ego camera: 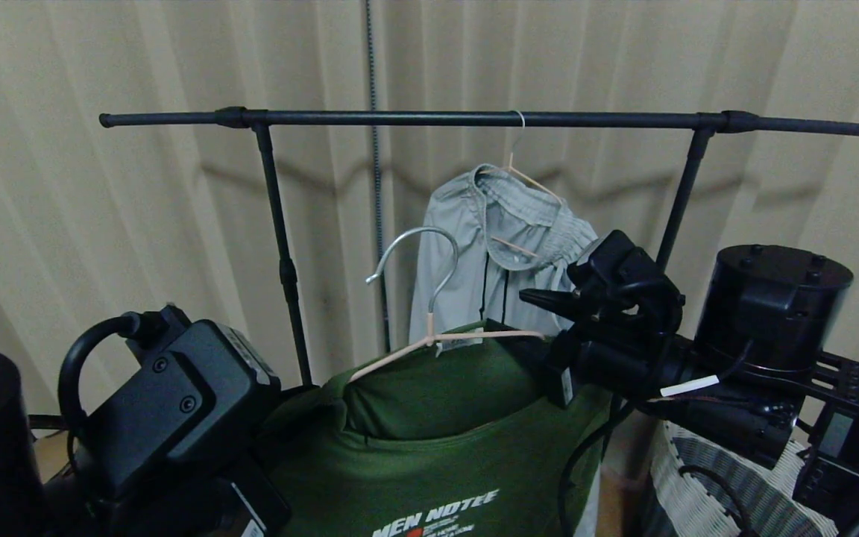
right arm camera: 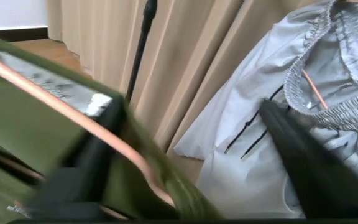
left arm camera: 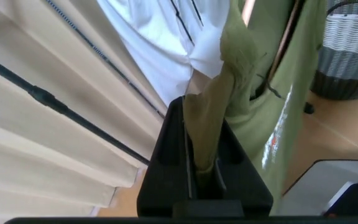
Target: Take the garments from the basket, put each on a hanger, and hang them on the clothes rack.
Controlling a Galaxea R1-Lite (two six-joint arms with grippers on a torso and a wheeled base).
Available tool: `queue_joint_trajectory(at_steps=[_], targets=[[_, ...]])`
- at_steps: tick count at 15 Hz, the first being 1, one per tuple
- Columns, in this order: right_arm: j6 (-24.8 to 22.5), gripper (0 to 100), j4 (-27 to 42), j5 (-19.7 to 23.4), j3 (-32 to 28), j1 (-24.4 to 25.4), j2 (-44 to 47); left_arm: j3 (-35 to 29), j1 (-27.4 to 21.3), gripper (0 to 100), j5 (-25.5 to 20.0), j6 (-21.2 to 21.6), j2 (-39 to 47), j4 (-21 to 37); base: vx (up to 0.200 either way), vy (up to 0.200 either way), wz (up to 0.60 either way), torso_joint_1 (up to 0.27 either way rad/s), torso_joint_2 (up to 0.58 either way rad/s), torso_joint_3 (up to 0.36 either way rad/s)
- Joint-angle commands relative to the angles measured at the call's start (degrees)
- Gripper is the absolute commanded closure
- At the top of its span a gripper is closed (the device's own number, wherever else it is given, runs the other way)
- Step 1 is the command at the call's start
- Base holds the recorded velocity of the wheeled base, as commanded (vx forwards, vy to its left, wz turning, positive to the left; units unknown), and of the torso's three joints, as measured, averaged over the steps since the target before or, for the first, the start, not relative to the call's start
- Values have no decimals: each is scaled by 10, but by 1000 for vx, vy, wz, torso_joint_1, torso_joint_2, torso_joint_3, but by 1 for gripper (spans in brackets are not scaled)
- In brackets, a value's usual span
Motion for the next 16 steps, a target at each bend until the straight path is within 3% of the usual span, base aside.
queue_joint_trajectory(at_steps=[1,7,8,12,16], targets=[[0,100,0,-1,1,0,0,-1,1,100,0,-2,0,0,0,0,0,0,0,0],[0,100,0,-2,5,0,-6,0,2,100,0,-1,3,0,0,0,0,0,0,0],[0,100,-1,-2,6,-1,-7,1,4,0,-13,-2,0,0,0,0,0,0,0,0],[0,100,4,-4,10,-20,-28,3,8,0,-23,-5,-6,0,0,0,0,0,0,0],[0,100,5,-7,42,-80,-73,14,17,0,-23,-57,-30,-1,0,0,0,0,0,0]])
